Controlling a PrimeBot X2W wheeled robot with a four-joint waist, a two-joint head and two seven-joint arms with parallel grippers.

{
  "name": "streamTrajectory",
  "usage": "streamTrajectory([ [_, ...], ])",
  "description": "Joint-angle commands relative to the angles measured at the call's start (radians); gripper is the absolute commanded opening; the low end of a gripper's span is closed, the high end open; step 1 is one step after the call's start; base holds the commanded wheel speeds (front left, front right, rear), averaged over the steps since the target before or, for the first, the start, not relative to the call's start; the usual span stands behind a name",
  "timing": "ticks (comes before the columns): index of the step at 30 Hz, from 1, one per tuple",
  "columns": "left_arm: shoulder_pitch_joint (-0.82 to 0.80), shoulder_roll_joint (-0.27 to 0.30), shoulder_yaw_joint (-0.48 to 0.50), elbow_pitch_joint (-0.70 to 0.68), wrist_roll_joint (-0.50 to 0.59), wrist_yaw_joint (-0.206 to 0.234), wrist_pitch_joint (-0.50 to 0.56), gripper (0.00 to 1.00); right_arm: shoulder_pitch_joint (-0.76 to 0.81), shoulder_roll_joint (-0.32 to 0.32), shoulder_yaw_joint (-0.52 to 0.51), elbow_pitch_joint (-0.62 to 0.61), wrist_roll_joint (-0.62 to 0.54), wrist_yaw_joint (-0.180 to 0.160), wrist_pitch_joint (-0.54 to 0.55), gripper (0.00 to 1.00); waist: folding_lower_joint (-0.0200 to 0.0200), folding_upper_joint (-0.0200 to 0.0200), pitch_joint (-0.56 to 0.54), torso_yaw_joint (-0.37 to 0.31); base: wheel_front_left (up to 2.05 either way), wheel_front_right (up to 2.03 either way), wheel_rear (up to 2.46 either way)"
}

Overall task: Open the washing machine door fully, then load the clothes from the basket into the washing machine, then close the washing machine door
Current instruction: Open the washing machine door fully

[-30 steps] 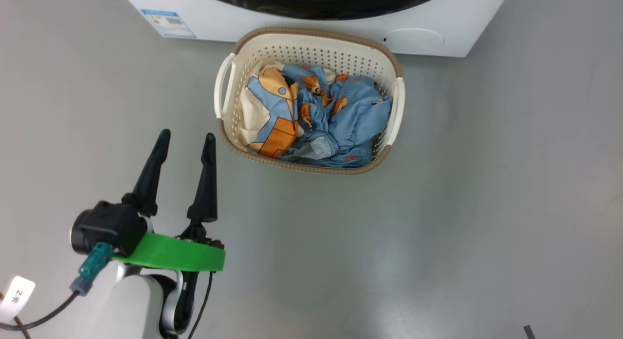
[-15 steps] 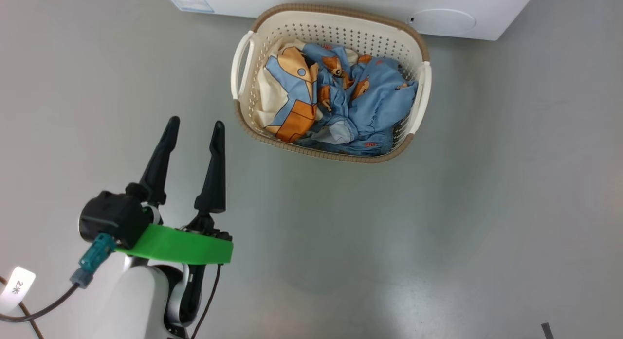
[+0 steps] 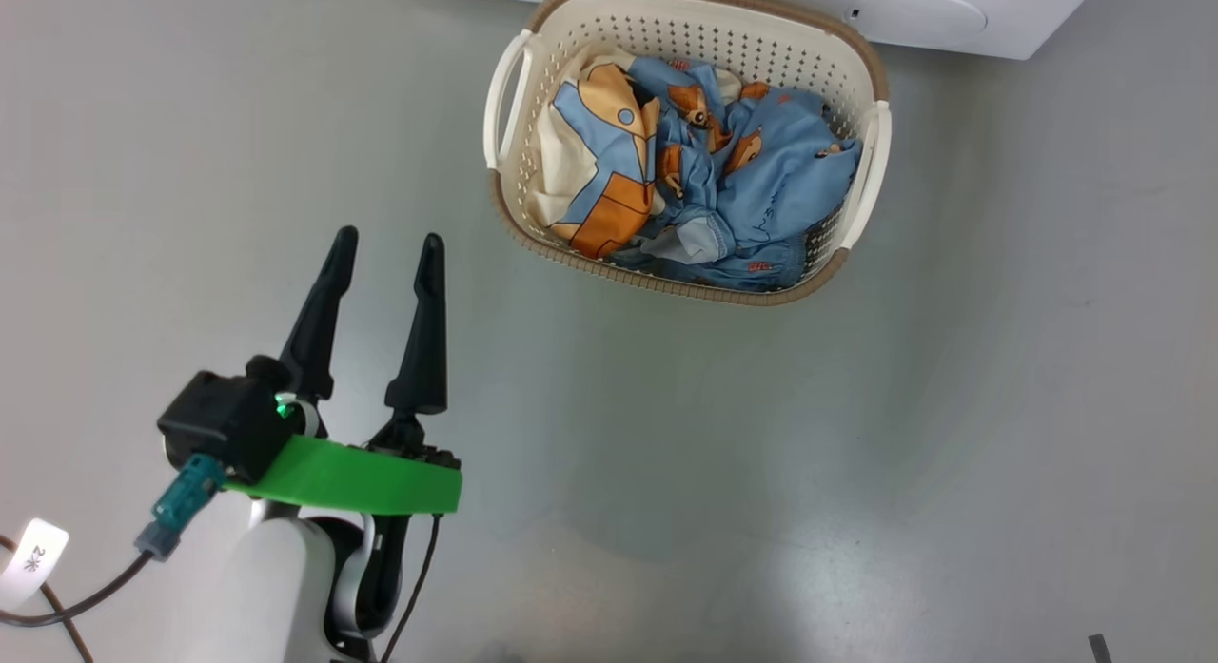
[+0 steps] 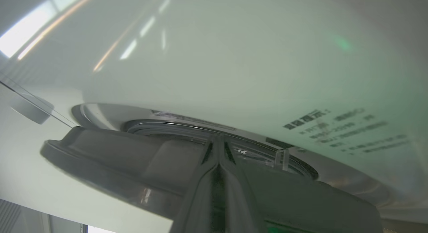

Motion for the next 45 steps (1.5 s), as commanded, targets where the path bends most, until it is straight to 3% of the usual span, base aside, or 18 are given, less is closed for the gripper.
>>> streamTrajectory([
  [1, -0.014, 0.020, 0.028, -0.028, -0.007, 0.008, -0.006, 1.00, -0.013, 0.016, 0.013, -0.025, -0.017, 0.002, 0.009, 0.00, 0.0000, 0.0000, 0.002, 0.002, 0.00, 0.00, 0.00],
  [15, 0.009, 0.019, 0.031, -0.002, -0.005, 0.012, -0.006, 1.00, 0.086, 0.046, 0.070, -0.038, 0.009, 0.002, 0.096, 0.00, 0.0000, 0.0000, -0.075, -0.023, 0.00, 0.00, 0.00],
  [27, 0.082, 0.019, 0.061, 0.027, 0.016, -0.004, -0.006, 1.00, 0.299, 0.063, 0.114, -0.153, 0.026, 0.002, 0.134, 0.00, 0.0000, 0.0000, -0.210, -0.044, 0.00, 0.00, 0.00],
  [45, 0.212, 0.020, 0.086, 0.067, 0.037, -0.013, -0.006, 1.00, 0.656, 0.095, 0.142, -0.302, 0.062, 0.002, 0.138, 0.00, 0.0000, 0.0000, -0.447, 0.026, 0.00, 0.00, 0.00],
])
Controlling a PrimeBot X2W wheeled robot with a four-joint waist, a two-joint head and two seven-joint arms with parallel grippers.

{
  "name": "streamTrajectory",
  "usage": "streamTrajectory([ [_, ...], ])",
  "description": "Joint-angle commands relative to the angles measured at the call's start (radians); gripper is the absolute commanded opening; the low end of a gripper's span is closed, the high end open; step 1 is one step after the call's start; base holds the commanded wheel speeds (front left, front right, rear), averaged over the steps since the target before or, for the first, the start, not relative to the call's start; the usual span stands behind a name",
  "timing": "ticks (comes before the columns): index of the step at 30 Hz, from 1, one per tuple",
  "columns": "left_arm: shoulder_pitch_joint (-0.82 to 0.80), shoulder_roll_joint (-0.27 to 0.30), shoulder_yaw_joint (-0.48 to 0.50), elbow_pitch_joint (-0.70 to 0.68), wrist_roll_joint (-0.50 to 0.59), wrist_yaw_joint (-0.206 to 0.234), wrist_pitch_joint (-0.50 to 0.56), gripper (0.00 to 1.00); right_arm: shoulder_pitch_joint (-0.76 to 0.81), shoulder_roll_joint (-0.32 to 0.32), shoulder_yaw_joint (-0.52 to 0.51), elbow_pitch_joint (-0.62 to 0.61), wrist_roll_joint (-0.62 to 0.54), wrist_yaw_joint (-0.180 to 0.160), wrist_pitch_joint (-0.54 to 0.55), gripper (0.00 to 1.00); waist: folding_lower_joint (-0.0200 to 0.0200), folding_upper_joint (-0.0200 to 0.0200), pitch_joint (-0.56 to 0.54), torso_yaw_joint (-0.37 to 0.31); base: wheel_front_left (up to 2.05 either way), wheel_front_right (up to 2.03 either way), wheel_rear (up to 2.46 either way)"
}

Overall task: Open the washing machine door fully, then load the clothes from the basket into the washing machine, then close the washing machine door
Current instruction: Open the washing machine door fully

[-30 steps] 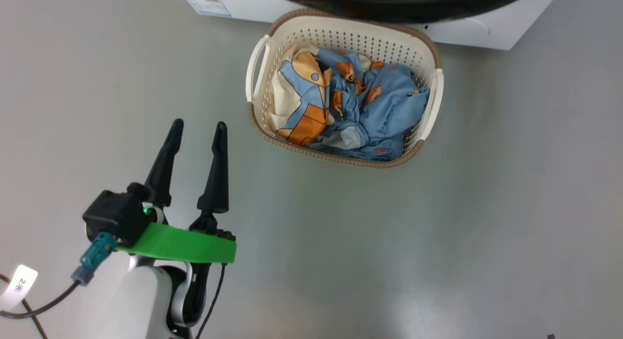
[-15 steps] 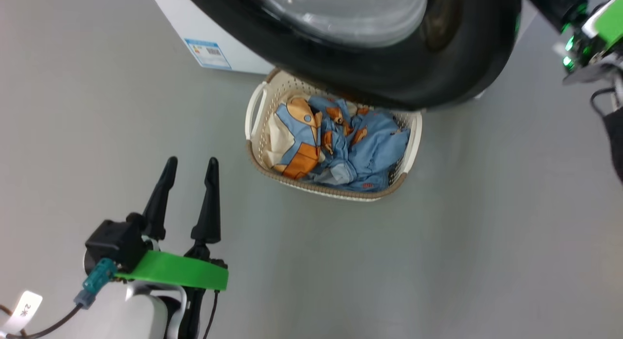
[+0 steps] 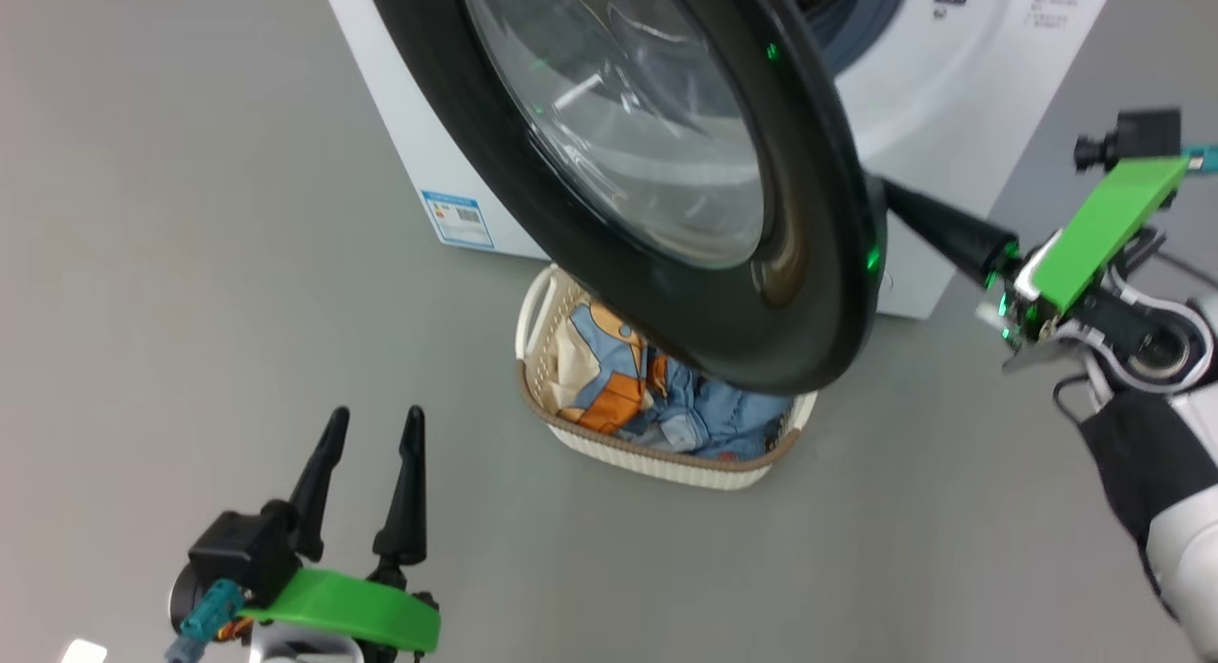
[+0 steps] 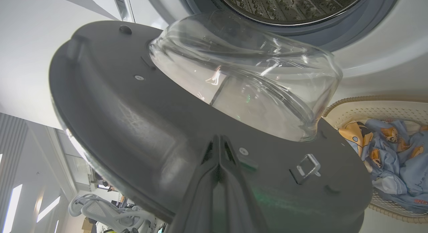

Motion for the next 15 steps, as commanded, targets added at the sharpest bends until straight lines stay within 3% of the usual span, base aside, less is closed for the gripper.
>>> streamTrajectory([
  [1, 0.002, 0.019, 0.039, -0.016, 0.012, -0.002, -0.006, 1.00, 0.025, 0.020, 0.014, -0.038, 0.018, 0.002, 0.006, 0.00, 0.0000, 0.0000, -0.060, 0.037, 0.00, 0.00, 0.00],
  [15, 0.066, 0.053, 0.054, 0.004, 0.005, 0.002, 0.001, 1.00, 0.244, 0.108, -0.009, -0.082, 0.050, 0.002, -0.030, 0.00, 0.0000, 0.0000, -0.168, 0.132, 0.00, 0.00, 0.00],
])
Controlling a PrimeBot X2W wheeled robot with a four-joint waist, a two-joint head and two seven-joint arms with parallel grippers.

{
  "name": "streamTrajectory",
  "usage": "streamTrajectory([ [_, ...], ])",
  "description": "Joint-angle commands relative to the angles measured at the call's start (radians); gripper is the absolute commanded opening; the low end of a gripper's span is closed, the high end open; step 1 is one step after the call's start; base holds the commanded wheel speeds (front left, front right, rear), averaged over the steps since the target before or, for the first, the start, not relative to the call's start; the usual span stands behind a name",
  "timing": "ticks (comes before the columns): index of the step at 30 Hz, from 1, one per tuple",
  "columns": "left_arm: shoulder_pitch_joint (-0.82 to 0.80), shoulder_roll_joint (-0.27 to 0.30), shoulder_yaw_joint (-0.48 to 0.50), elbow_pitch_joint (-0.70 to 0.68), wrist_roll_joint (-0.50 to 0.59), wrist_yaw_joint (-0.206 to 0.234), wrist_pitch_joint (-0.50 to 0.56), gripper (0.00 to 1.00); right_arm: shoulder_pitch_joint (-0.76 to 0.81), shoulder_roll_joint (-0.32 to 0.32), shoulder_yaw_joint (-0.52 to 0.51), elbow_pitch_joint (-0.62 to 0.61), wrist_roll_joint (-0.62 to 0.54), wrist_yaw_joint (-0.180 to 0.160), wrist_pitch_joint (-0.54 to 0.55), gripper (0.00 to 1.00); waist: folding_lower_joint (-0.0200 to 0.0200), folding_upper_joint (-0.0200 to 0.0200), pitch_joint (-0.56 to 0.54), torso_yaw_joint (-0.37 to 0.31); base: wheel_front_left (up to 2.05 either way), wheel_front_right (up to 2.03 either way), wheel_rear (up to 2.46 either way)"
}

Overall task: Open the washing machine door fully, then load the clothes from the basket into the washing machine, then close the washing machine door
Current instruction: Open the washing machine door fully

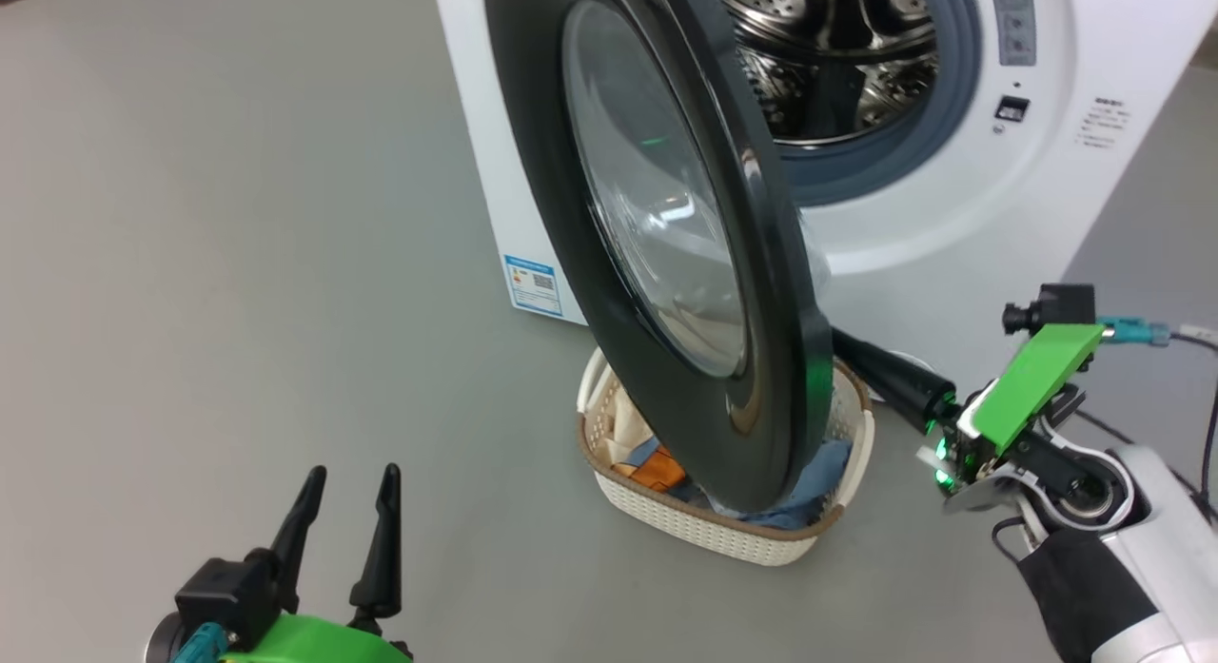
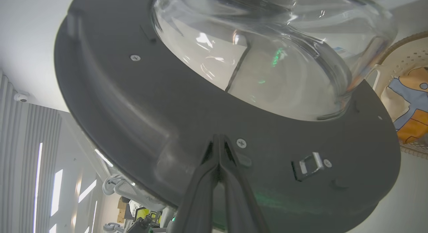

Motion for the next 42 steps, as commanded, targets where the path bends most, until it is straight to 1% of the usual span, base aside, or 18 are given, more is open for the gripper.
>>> streamTrajectory([
  [1, -0.012, 0.022, 0.038, -0.027, -0.002, 0.005, 0.000, 1.00, 0.012, 0.027, 0.017, -0.033, 0.011, 0.002, -0.001, 0.00, 0.0000, 0.0000, -0.037, 0.042, 0.00, 0.00, 0.00],
  [11, -0.004, 0.040, 0.033, -0.050, -0.005, 0.009, 0.019, 1.00, 0.051, 0.082, 0.022, -0.045, 0.006, 0.002, 0.016, 0.00, 0.0000, 0.0000, -0.062, 0.109, 0.00, 0.00, 0.00],
  [16, -0.004, 0.045, 0.029, -0.059, -0.007, 0.012, 0.024, 1.00, 0.056, 0.101, 0.024, -0.045, -0.003, 0.002, 0.021, 0.00, 0.0000, 0.0000, -0.064, 0.130, 0.00, 0.00, 0.00],
  [27, -0.006, 0.044, 0.022, -0.060, -0.011, 0.025, 0.022, 1.00, 0.050, 0.121, 0.008, -0.028, -0.005, 0.002, 0.035, 0.00, 0.0000, 0.0000, -0.064, 0.129, 0.00, 0.00, 0.00],
  [35, -0.011, 0.047, 0.022, -0.050, -0.013, 0.036, 0.017, 1.00, 0.053, 0.120, -0.022, -0.041, -0.020, 0.002, 0.018, 0.00, 0.0000, 0.0000, -0.078, 0.082, 0.00, 0.00, 0.00],
  [36, -0.012, 0.047, 0.023, -0.050, -0.013, 0.037, 0.017, 1.00, 0.055, 0.121, -0.027, -0.044, -0.021, 0.002, 0.014, 0.06, 0.0000, 0.0000, -0.081, 0.075, 0.00, 0.00, 0.00],
  [38, -0.012, 0.047, 0.023, -0.048, -0.014, 0.038, 0.015, 1.00, 0.060, 0.120, -0.034, -0.053, -0.023, 0.002, 0.008, 0.27, 0.0000, 0.0000, -0.086, 0.059, 0.00, 0.00, 0.00],
  [39, -0.010, 0.048, 0.023, -0.047, -0.014, 0.039, 0.014, 1.00, 0.064, 0.119, -0.037, -0.057, -0.025, 0.002, 0.005, 0.36, 0.0000, 0.0000, -0.089, 0.050, 0.00, 0.00, 0.00],
  [40, -0.009, 0.048, 0.024, -0.045, -0.015, 0.040, 0.013, 1.00, 0.067, 0.118, -0.040, -0.061, -0.028, 0.002, 0.001, 0.47, 0.0000, 0.0000, -0.092, 0.040, 0.00, 0.00, 0.00],
  [41, -0.008, 0.048, 0.024, -0.044, -0.016, 0.040, 0.012, 1.00, 0.070, 0.116, -0.043, -0.067, -0.032, 0.002, -0.006, 0.84, 0.0000, 0.0000, -0.096, 0.030, 0.00, 0.00, 0.00],
  [42, -0.007, 0.048, 0.025, -0.044, -0.016, 0.041, 0.011, 1.00, 0.073, 0.116, -0.046, -0.072, -0.037, 0.002, -0.014, 1.00, 0.0000, 0.0000, -0.099, 0.020, 0.00, 0.00, 0.00],
])
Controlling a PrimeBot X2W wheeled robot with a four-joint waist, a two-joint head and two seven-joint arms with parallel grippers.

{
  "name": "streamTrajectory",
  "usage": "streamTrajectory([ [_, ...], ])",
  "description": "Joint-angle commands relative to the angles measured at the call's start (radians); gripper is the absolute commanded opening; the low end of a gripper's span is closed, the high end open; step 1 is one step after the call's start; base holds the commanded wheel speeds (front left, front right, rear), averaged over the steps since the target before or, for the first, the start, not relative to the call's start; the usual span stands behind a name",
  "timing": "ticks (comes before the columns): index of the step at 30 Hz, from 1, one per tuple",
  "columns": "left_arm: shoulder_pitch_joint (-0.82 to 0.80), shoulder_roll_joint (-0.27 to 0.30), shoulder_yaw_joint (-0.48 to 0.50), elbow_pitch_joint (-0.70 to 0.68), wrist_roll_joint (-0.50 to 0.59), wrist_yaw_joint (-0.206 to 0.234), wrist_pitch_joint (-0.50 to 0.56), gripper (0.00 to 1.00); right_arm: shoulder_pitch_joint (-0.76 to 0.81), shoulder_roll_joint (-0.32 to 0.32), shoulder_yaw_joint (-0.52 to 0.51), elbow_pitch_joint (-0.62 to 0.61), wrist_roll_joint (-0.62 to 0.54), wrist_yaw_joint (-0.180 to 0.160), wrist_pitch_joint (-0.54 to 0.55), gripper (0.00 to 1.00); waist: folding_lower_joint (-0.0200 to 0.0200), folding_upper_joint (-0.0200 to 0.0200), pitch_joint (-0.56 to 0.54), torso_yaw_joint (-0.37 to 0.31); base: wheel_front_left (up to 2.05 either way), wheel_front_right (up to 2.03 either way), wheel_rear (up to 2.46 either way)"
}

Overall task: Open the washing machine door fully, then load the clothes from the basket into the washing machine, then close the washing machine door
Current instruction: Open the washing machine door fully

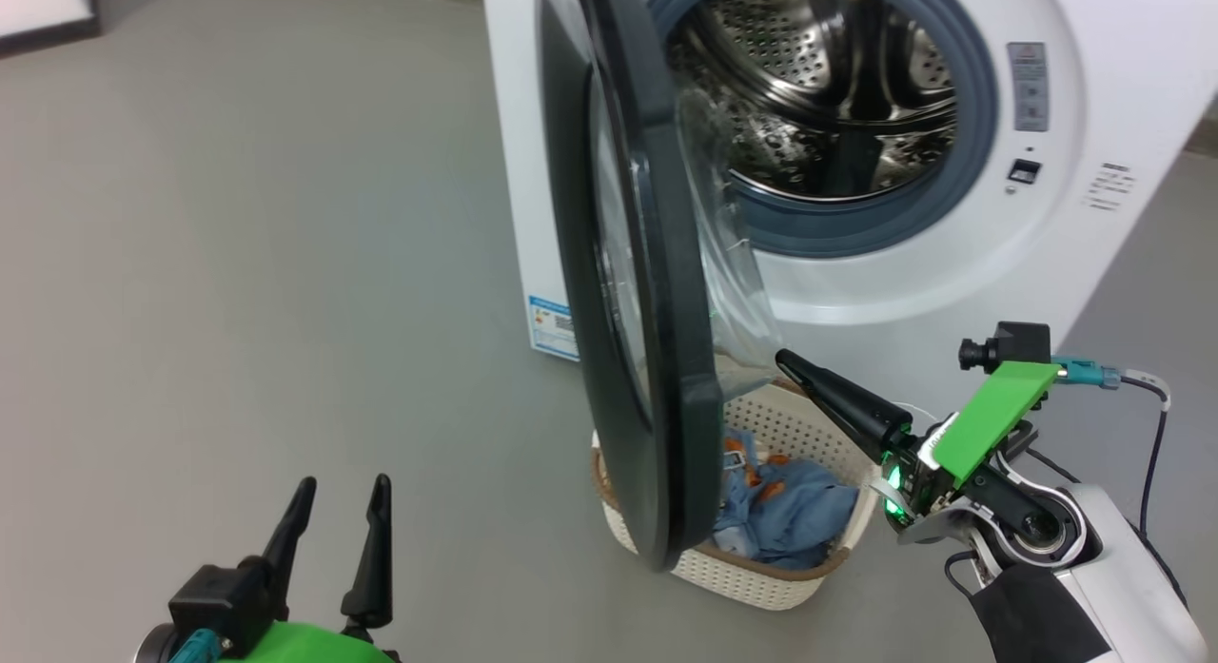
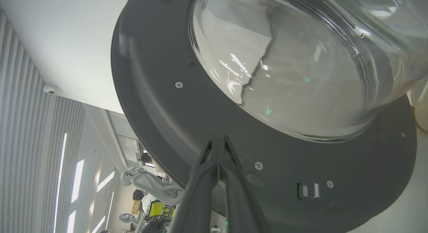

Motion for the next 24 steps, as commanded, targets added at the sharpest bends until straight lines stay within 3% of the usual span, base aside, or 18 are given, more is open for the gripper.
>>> streamTrajectory([
  [1, -0.026, 0.018, 0.034, -0.020, -0.006, 0.007, -0.013, 1.00, 0.000, 0.000, 0.007, -0.037, -0.018, 0.002, -0.015, 1.00, 0.0000, 0.0000, -0.016, -0.037, 0.00, 0.00, 0.00],
  [11, -0.023, 0.020, 0.038, -0.012, -0.003, 0.013, -0.022, 1.00, 0.042, -0.010, 0.059, -0.150, -0.148, 0.002, -0.168, 1.00, 0.0000, 0.0000, -0.031, -0.153, 0.00, 0.00, 0.00],
  [19, -0.021, 0.026, 0.048, -0.012, -0.001, 0.022, -0.026, 1.00, 0.091, -0.082, 0.172, -0.252, -0.265, 0.002, -0.310, 1.00, 0.0000, 0.0000, -0.029, -0.235, 0.00, 0.00, 0.00],
  [24, -0.014, 0.022, 0.055, -0.016, -0.002, 0.031, -0.028, 1.00, 0.115, -0.165, 0.261, -0.281, -0.367, 0.002, -0.436, 1.00, 0.0000, 0.0000, -0.036, -0.291, 0.00, 0.00, 0.00],
])
